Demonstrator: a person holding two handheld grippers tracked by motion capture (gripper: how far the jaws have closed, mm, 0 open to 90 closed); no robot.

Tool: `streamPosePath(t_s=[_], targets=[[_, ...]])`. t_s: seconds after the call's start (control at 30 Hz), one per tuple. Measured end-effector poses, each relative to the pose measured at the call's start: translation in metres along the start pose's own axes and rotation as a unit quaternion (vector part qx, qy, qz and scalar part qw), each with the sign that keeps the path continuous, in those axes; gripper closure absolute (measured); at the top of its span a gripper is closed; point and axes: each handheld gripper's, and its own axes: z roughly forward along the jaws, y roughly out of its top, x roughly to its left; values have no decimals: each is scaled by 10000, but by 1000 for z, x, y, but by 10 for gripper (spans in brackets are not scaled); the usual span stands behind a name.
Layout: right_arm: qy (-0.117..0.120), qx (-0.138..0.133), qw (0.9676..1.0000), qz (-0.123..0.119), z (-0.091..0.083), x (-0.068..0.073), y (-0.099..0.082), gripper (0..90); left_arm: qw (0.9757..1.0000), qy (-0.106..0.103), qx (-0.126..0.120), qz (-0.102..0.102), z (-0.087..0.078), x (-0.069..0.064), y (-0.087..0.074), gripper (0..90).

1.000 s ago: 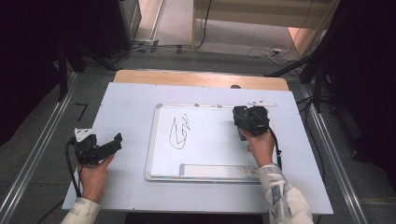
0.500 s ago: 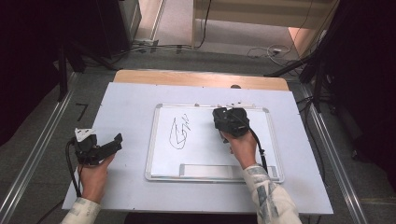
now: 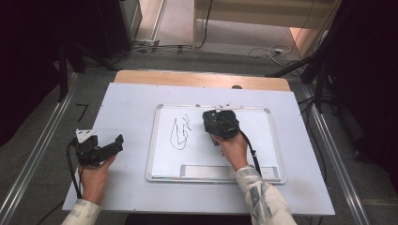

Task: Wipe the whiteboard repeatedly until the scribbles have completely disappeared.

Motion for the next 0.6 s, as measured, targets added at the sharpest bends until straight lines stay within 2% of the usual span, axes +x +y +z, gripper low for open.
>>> streamPosePath(t_s=[0.07,0.33,0.6], targets=[[46,-5,10000,-40,3,7,2,380,10000,0,-16,-14,0,1,0,96],[124,25,9999,-106,11,21,3,379,10000,-10,6,-2,-1,0,0,96],[180,67,9995,-270,21,37,5,379,10000,-21,14,17,0,0,0,96]])
